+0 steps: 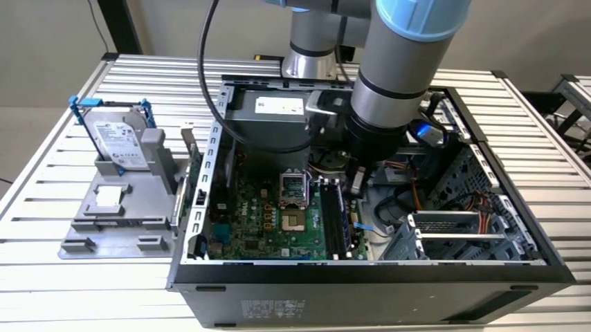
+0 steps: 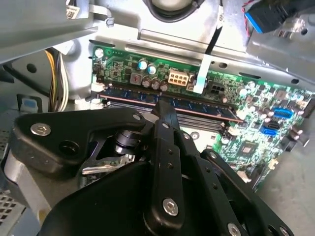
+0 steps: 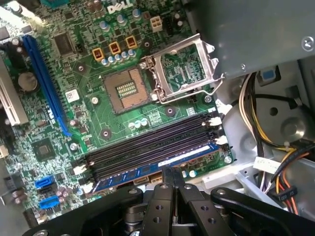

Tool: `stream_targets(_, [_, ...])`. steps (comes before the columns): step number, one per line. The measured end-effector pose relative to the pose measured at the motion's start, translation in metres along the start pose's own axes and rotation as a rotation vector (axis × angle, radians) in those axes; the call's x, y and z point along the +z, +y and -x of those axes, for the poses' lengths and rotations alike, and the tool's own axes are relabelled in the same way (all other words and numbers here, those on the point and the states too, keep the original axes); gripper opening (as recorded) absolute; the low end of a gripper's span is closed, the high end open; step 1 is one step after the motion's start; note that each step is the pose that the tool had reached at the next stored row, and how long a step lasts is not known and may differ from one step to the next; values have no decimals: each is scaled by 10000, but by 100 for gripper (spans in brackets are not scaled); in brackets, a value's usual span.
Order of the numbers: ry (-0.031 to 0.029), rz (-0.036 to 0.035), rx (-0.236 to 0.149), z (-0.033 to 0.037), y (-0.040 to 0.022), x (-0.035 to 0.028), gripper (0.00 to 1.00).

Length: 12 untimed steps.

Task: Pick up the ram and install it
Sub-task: 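Press down the ram until it locks into place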

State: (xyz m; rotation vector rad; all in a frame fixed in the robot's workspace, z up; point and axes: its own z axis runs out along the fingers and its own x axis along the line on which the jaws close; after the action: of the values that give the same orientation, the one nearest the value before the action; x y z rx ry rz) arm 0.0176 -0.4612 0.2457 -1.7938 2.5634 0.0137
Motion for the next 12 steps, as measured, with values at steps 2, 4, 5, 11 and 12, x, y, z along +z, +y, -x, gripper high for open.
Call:
stream_targets(2, [-5, -10, -204, 0, 0, 0, 0])
stream_targets(4, [-14, -33, -430, -1, 1, 4, 0])
stream_targets(5, [-18, -49, -530, -1, 1, 5, 0])
stream_targets(11, [-50, -108, -1214, -3, 7, 17, 0])
stream_targets(12, [-50, -107, -1288, -4, 7, 22, 0])
